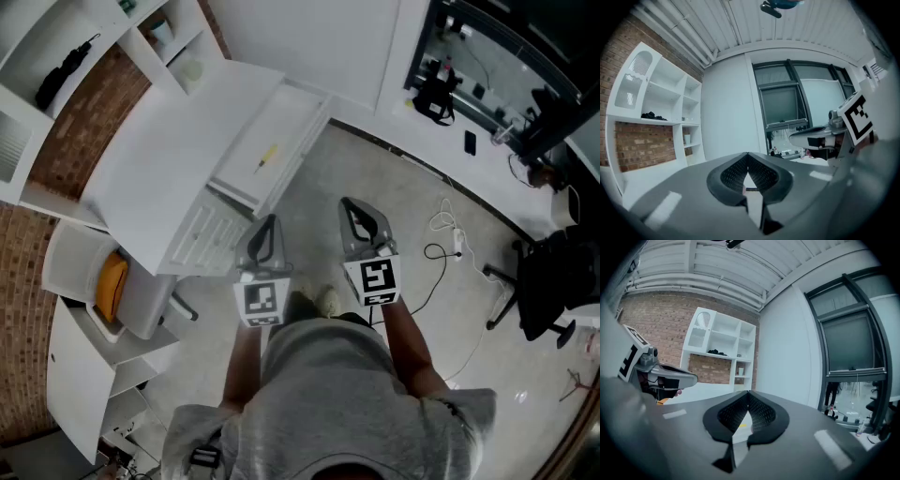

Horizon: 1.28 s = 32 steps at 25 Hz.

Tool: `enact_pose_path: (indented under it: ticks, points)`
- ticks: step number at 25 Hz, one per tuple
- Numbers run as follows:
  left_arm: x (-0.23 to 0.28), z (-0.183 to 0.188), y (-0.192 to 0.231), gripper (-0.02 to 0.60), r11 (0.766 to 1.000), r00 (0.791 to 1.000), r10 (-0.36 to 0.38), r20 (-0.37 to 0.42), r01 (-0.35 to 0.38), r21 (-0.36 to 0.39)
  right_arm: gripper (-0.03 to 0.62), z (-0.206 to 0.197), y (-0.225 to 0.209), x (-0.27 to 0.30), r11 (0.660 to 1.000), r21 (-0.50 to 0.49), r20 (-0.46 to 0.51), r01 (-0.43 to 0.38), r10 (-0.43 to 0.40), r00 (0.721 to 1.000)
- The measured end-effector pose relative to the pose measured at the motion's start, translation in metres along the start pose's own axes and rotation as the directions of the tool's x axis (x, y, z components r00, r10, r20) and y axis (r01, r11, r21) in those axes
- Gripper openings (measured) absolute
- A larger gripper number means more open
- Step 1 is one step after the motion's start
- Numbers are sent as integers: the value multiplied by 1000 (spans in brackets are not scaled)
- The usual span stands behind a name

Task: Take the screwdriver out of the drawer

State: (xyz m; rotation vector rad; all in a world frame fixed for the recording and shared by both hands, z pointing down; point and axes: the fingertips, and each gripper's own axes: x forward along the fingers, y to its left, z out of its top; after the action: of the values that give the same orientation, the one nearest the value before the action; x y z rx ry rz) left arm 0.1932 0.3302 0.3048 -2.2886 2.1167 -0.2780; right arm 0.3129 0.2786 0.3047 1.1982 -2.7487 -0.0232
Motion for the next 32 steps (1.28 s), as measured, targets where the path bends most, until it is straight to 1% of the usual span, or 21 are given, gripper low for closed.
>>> enact_pose_path:
  ticks: [11, 18, 22, 27, 29, 32]
  points:
    - [5, 1, -1, 12, 1000, 1000, 9, 3, -9, 7, 3, 0, 5, 5, 999, -15, 12, -35, 36, 999]
    - [23, -4, 15, 12, 1000, 999, 29, -15, -29, 2, 3, -7, 4, 31, 998, -9, -11, -62, 61, 998]
    - [48, -11, 36, 12, 999, 999, 34, -29, -34, 5, 3, -11, 0, 64, 998, -5, -16, -66, 66, 998]
    - [92, -17, 70, 12, 1000, 999, 20, -44, -20, 11, 3, -10, -9, 120, 998, 11, -9, -54, 54, 998]
    - [110, -23, 85, 12, 1000, 998, 13, -59, -13, 3, 3, -11, -10, 141, 998, 30, -24, -51, 52, 998]
    - [140, -30, 109, 12, 1000, 996, 2, -94, -5, -31, 3, -15, -16, 177, 998, 57, -50, -34, 37, 998]
